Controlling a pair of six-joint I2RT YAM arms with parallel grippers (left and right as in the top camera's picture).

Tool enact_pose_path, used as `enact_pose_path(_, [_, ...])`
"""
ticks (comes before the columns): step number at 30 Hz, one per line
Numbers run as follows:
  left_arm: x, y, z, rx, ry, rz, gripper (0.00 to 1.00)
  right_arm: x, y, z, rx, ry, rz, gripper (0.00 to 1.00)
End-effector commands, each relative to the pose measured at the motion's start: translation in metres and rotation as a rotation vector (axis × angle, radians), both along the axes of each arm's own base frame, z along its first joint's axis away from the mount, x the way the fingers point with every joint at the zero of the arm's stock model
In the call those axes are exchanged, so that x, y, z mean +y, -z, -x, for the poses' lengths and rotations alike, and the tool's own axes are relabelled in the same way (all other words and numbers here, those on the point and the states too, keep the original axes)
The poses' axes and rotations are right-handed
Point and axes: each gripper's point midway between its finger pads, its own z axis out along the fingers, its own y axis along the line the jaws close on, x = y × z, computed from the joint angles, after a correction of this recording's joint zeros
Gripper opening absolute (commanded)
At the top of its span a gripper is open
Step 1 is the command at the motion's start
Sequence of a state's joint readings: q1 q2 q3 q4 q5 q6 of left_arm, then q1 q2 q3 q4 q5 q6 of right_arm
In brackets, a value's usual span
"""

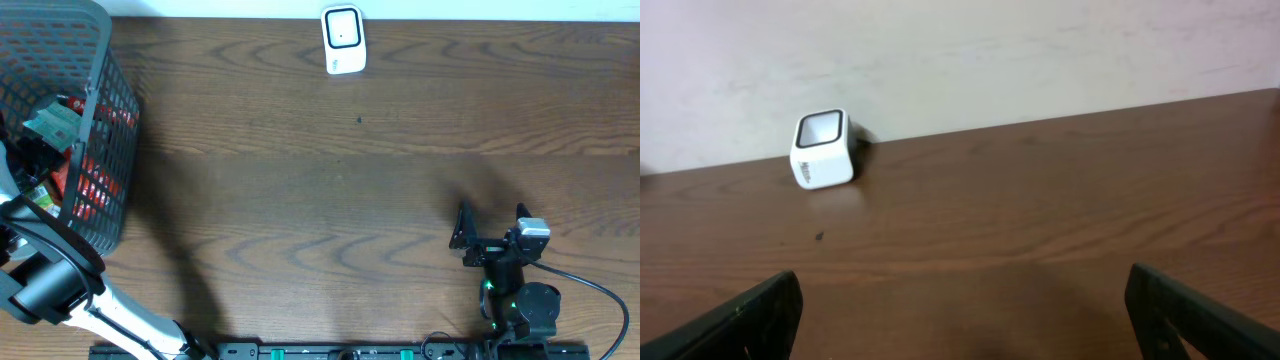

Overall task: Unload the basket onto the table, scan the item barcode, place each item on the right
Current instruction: 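Grasp the green tea carton in the basket with the left gripper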

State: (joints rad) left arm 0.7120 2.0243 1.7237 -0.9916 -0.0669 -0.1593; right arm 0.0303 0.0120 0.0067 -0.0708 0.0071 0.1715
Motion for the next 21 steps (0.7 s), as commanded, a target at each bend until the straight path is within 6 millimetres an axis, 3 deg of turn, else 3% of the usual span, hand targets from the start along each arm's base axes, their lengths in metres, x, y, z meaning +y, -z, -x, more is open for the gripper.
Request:
enact_pose_path(1, [0.0,0.009,0.008,0.036,0.0,0.012,0.85,0.0,0.0,0.0,0.0,-0.002,0.011,0.99])
enact_pose_path(16, [-0.001,0.026,0.01,0.035,-0.001,0.012,0.84,0.0,0.001,0.0,0.0,-0.002,0.011,0.99])
enact_pose_path(21, [0.0,0.025,0.008,0.03,-0.001,0.007,0.61,0.0,0.0,0.0,0.0,-0.002,0.011,0.99])
